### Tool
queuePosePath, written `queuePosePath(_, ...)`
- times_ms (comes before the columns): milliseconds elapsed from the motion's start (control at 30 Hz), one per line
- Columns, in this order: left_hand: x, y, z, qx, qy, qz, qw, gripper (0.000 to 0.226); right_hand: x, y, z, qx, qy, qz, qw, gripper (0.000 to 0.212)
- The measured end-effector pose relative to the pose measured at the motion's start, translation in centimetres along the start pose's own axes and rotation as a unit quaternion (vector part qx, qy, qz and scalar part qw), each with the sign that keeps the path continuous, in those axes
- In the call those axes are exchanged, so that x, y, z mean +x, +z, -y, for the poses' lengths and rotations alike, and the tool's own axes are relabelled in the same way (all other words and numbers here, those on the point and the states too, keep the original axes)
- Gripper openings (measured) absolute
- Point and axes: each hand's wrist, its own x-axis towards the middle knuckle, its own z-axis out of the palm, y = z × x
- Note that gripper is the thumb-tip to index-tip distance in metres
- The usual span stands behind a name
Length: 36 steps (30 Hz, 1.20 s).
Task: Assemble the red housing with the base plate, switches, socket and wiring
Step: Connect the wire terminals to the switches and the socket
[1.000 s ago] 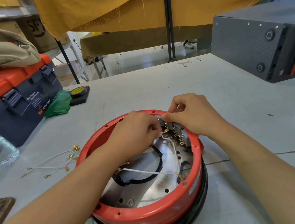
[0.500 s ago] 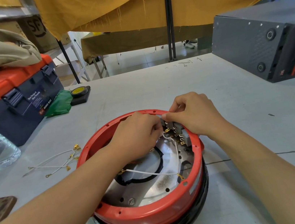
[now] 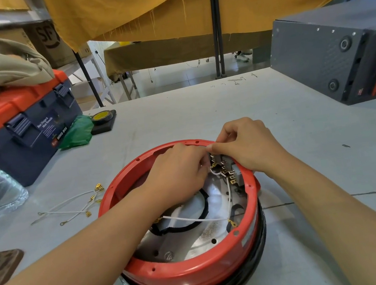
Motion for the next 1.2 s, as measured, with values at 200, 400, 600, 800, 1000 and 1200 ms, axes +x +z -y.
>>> queuePosePath(200, 0.2, -0.8, 0.0, -0.062, -0.015, 0.01, 0.998, 0.017, 0.0, 0.0, 0.0, 0.008, 0.003, 0.014, 1.0, 0.024)
queuePosePath(400, 0.4, -2.0, -0.4, -0.087, -0.014, 0.016, 0.996, 0.015, -0.1, 0.2, 0.0, 0.017, 0.015, 0.01, 1.0, 0.021)
queuePosePath(600, 0.5, -1.6, -1.1, -0.061, -0.032, 0.064, 0.996, 0.016, -0.4, 0.9, 0.2, -0.002, 0.03, -0.019, 0.999, 0.019)
queuePosePath(800, 0.6, -0.9, -1.2, -0.083, -0.065, 0.053, 0.993, 0.017, -0.5, 1.0, 0.4, 0.003, 0.026, -0.025, 0.999, 0.019)
queuePosePath(1000, 0.3, -0.6, -0.9, -0.119, -0.045, 0.032, 0.991, 0.019, -0.3, 1.0, 0.1, 0.024, 0.026, -0.019, 0.999, 0.021)
queuePosePath(1200, 0.3, -0.7, -0.4, -0.121, -0.03, 0.031, 0.992, 0.019, -0.2, 1.0, -0.1, 0.047, 0.028, -0.01, 0.998, 0.02)
